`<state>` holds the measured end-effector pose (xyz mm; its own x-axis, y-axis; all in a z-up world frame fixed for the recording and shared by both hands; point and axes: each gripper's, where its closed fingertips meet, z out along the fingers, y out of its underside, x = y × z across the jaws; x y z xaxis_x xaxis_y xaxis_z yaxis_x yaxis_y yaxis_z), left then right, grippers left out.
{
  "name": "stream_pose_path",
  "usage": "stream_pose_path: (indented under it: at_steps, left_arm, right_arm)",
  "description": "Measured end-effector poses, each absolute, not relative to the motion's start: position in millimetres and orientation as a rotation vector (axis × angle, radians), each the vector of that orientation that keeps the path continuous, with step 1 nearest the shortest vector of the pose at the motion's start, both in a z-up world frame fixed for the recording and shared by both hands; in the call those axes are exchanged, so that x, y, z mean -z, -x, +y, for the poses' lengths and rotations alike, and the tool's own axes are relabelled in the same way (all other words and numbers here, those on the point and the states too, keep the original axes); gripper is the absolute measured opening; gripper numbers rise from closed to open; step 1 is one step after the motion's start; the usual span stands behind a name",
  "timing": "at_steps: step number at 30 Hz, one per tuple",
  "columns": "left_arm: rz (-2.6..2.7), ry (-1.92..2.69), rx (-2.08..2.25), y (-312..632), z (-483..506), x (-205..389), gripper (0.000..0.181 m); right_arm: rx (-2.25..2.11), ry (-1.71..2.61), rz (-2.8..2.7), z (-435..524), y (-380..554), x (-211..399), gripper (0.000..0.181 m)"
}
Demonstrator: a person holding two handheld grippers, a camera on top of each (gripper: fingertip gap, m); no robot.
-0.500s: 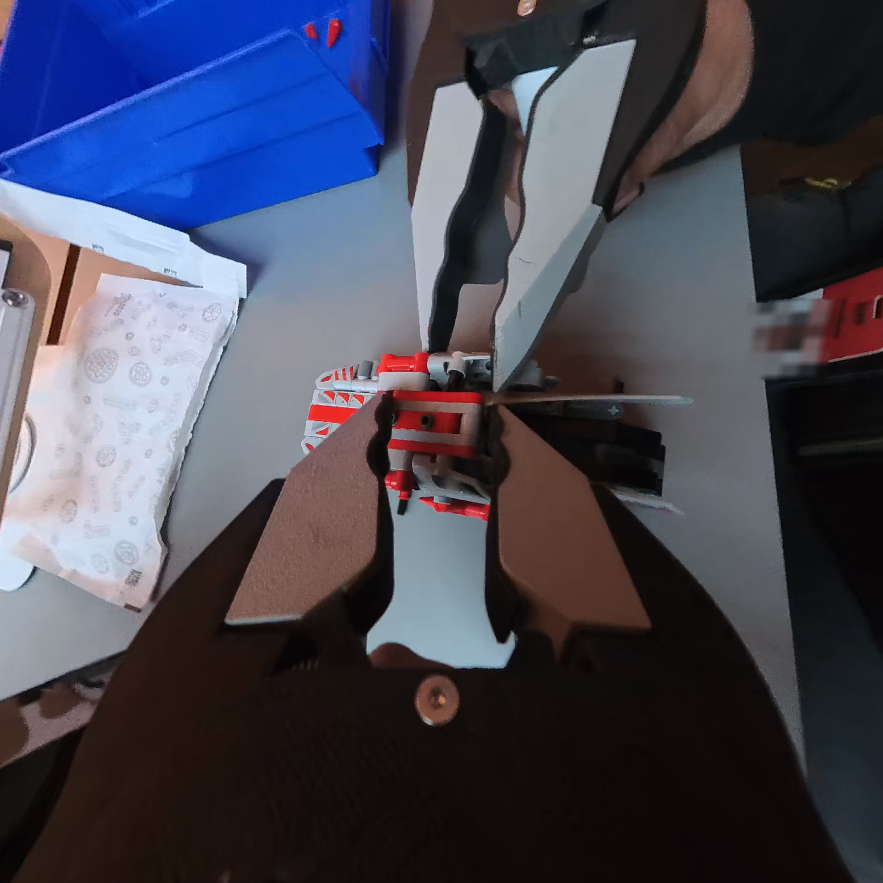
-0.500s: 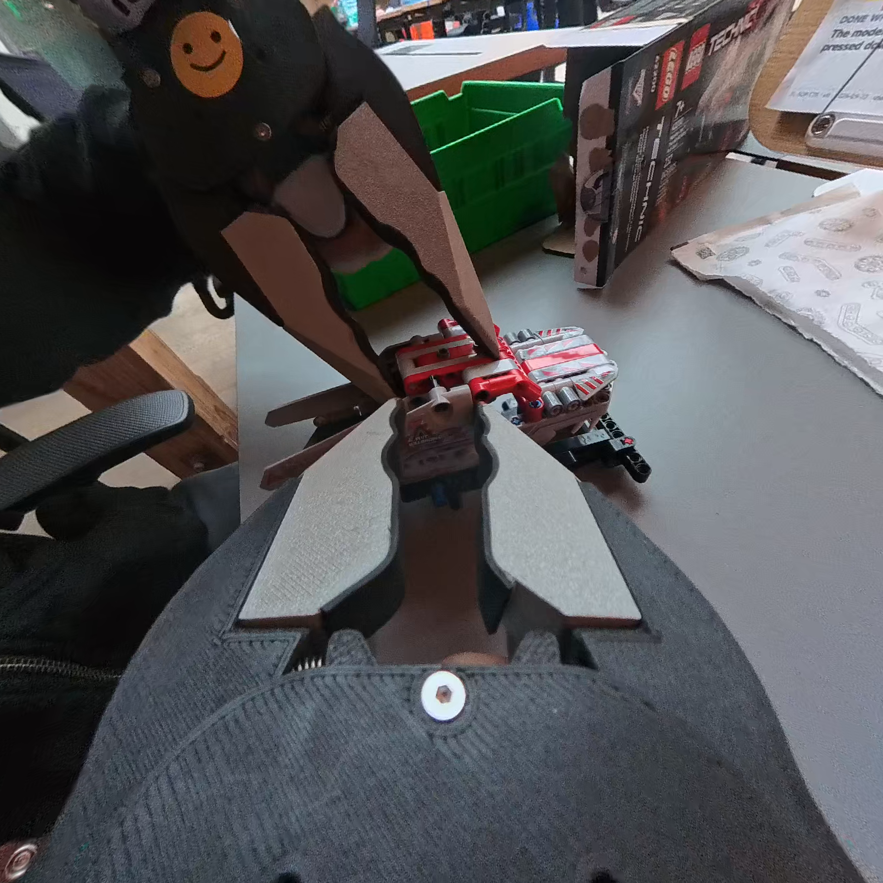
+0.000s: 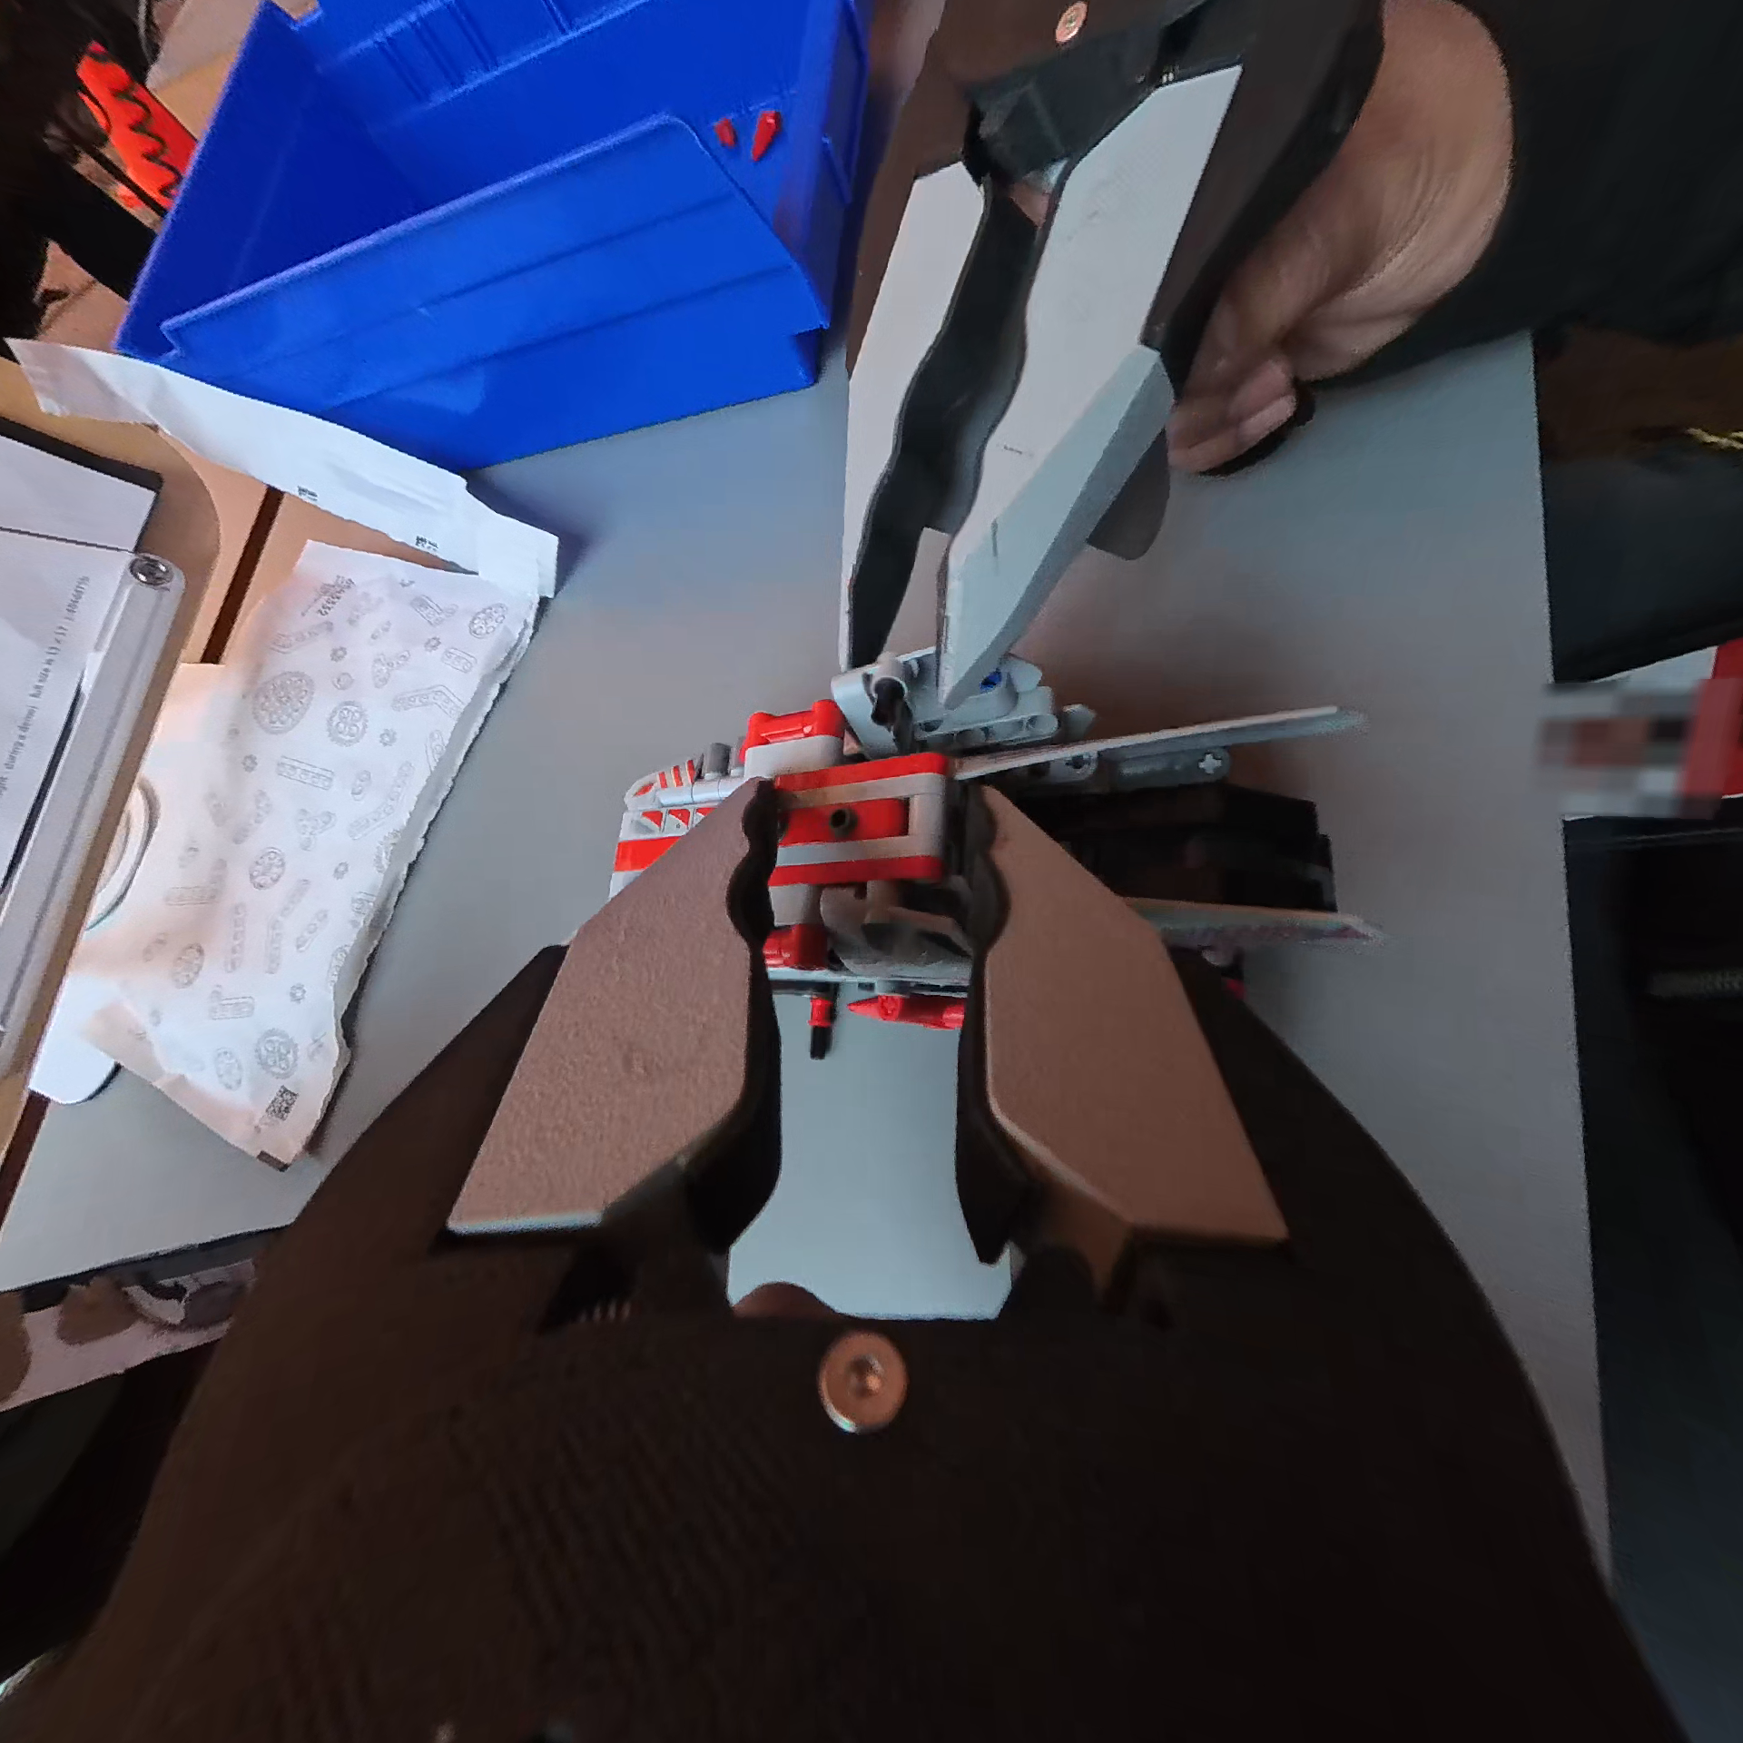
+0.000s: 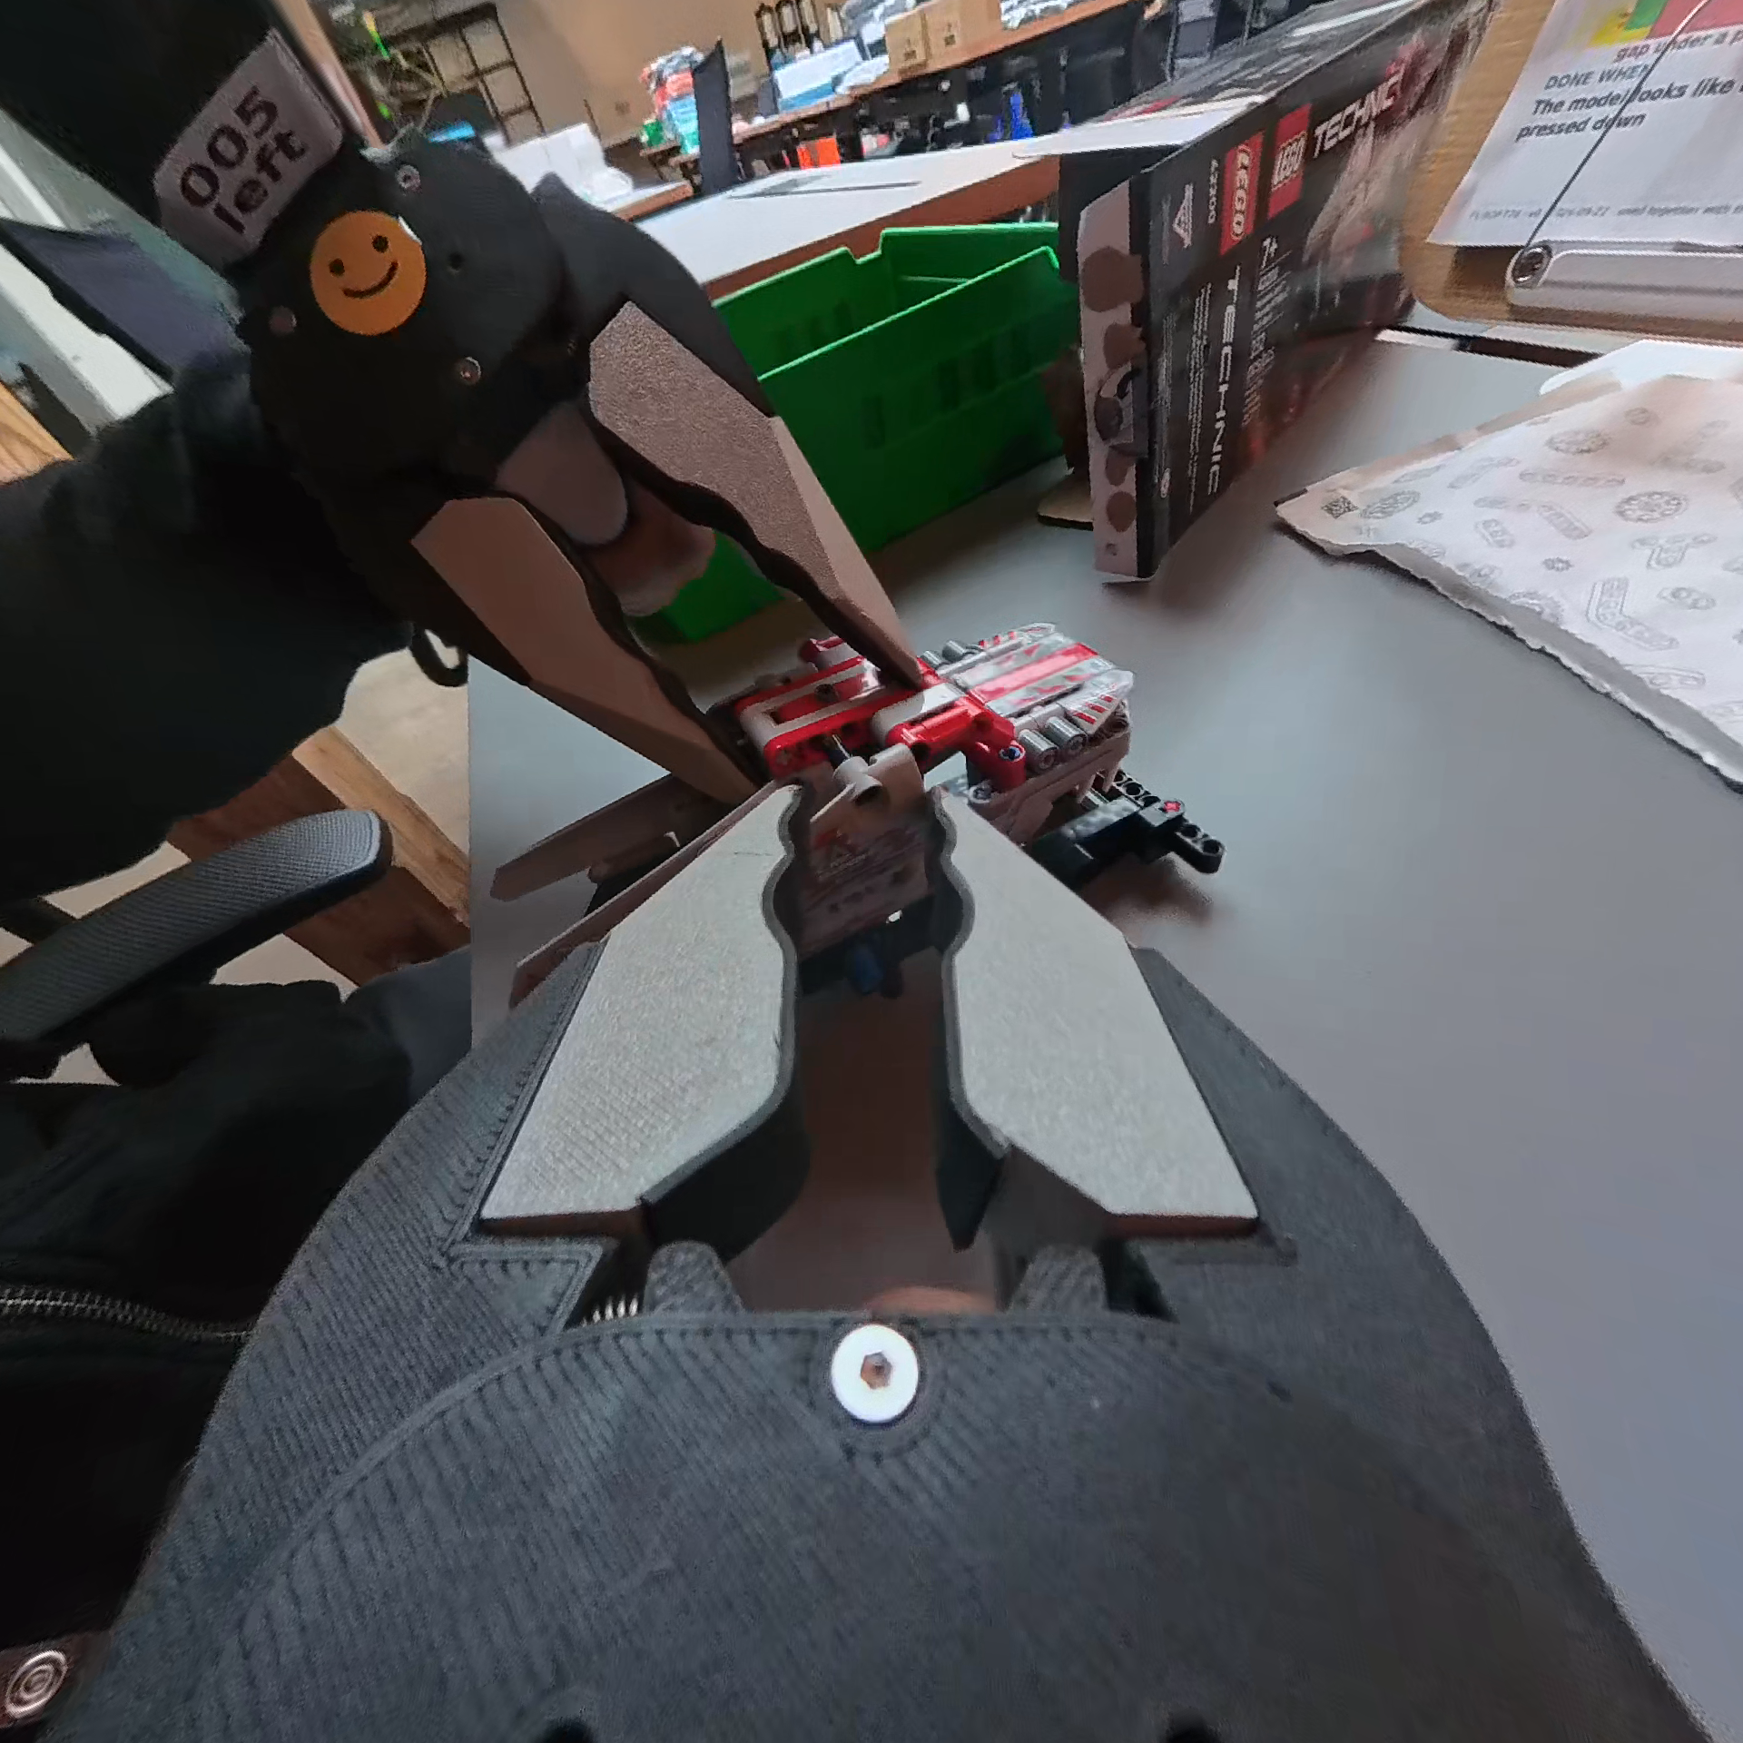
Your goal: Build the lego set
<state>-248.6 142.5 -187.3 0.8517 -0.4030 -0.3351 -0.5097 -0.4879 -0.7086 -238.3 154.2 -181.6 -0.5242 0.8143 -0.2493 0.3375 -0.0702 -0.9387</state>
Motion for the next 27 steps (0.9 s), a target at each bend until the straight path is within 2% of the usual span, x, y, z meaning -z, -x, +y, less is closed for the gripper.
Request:
stream_pose_path:
  at_steps: [2,12,15,20,21,22,23,27]
  left_arm:
    - [0.637,2.148,-0.161,251.1,144.7,186.9,0.038]
    - [0.474,2.164,-0.238,253.8,152.6,187.2,0.038]
    - [0.398,2.148,-0.26,256.1,152.2,187.1,0.038]
    - [0.371,2.134,-0.291,255.3,153.4,187.4,0.037]
    - [0.383,2.126,-0.299,253.9,152.8,186.3,0.032]
    - [0.417,2.087,-0.264,243.6,151.8,180.5,0.011]
    - [0.433,2.11,-0.158,229.7,147.7,182.8,0.0]
    - [0.342,2.172,-0.173,236.7,151.1,200.0,0.0]
  right_arm:
    - [-1.615,1.26,-1.801,160.3,238.6,182.5,0.011]
    - [-1.301,1.325,-1.796,158.9,240.3,185.1,0.01]
    - [-1.321,1.287,-1.795,152.4,234.6,183.1,0.016]
    - [-1.276,1.324,-1.798,158.2,239.2,195.9,0.013]
    - [-1.278,1.302,-1.796,157.3,239.9,195.9,0.008]
    - [-1.251,1.286,-1.783,159.8,241.3,196.2,0.008]
    - [-1.197,1.277,-1.763,165.8,242.3,196.0,0.007]
    - [-1.118,1.192,-1.777,161.8,242.3,195.4,0.006]
